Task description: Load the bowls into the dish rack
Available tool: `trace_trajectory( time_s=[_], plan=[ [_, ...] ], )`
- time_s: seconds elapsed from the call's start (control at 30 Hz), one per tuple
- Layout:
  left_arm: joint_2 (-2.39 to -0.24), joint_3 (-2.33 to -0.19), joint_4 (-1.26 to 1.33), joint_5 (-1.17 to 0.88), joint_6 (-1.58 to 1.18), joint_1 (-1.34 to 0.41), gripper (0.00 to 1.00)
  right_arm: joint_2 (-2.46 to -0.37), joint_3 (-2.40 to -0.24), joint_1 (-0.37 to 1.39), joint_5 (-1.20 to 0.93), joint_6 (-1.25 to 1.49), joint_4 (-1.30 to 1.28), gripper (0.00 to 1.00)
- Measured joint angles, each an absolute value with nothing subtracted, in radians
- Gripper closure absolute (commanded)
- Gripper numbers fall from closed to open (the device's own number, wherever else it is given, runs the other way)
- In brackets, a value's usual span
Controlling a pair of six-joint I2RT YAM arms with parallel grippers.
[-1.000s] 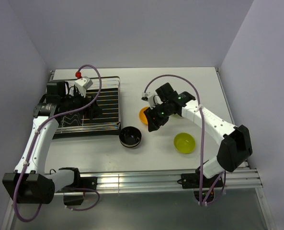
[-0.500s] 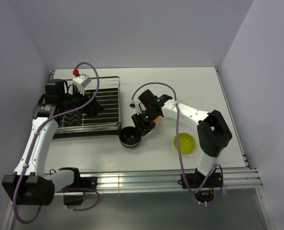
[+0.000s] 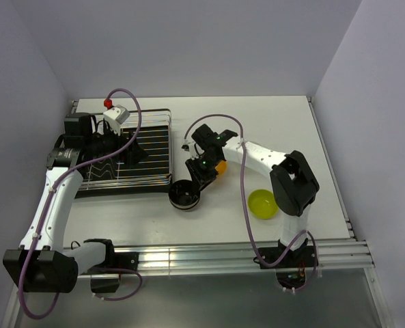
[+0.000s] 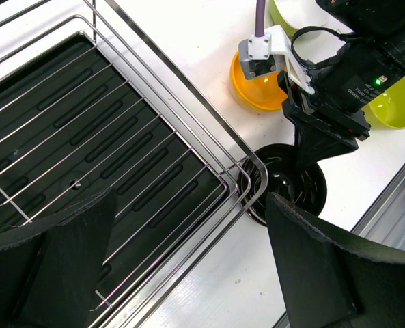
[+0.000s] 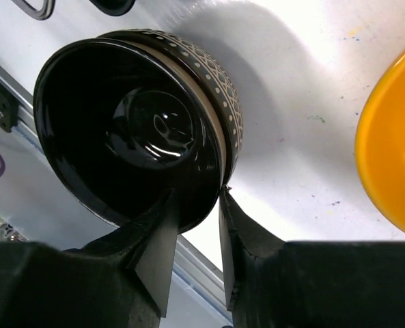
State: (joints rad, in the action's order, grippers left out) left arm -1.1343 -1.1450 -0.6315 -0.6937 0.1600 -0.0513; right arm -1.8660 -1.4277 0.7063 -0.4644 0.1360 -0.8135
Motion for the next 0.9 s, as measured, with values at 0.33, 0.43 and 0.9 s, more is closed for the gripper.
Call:
trace_trajectory(
  time_s=[0.33, 0.43, 0.9],
  plan=[
    [-1.134, -1.145, -0.624, -0.683, 0.162, -0.051, 0.04, -1.922, -1.487, 0.706, -0.424, 0.13, -0.864, 0.84],
    [-1.134, -1.145, -0.624, -0.683, 0.163, -0.051, 0.04, -1.929, -1.506, 0.707, -0.423, 0.124, -0.867, 0.99],
    [-1.134, -1.145, -0.624, -0.684, 0.159, -0.051, 0.04, -1.913, -1.52, 0.696, -0.45, 0.083, -0.909, 1.0]
  ],
)
